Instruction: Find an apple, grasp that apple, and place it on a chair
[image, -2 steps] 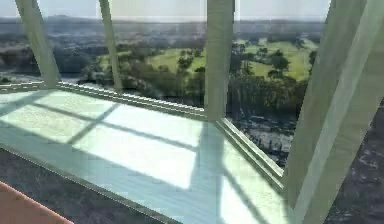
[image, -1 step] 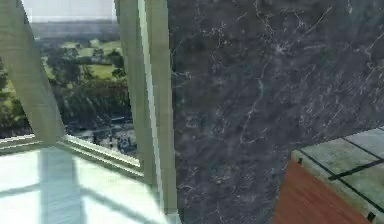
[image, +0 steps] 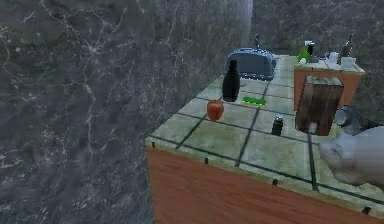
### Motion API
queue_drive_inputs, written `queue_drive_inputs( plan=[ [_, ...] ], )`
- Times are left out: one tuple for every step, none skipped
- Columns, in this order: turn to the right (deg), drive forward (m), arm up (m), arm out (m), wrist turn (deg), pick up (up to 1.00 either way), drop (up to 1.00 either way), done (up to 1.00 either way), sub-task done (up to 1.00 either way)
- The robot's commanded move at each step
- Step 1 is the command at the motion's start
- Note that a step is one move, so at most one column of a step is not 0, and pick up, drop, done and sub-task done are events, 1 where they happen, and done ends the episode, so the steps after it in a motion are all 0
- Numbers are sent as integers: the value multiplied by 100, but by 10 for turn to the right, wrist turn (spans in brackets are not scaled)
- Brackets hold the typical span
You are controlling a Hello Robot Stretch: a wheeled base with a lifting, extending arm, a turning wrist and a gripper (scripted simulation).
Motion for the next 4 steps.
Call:
queue_drive_inputs(
  plan=[
    [180, 0, 0, 0, 0, 0, 0, 0, 0],
    [0, 40, 0, 0, 0, 0, 0, 0, 0],
    [-450, 0, 0, 0, 0, 0, 0, 0, 0],
    [-450, 0, 0, 0, 0, 0, 0, 0, 0]
  ],
)
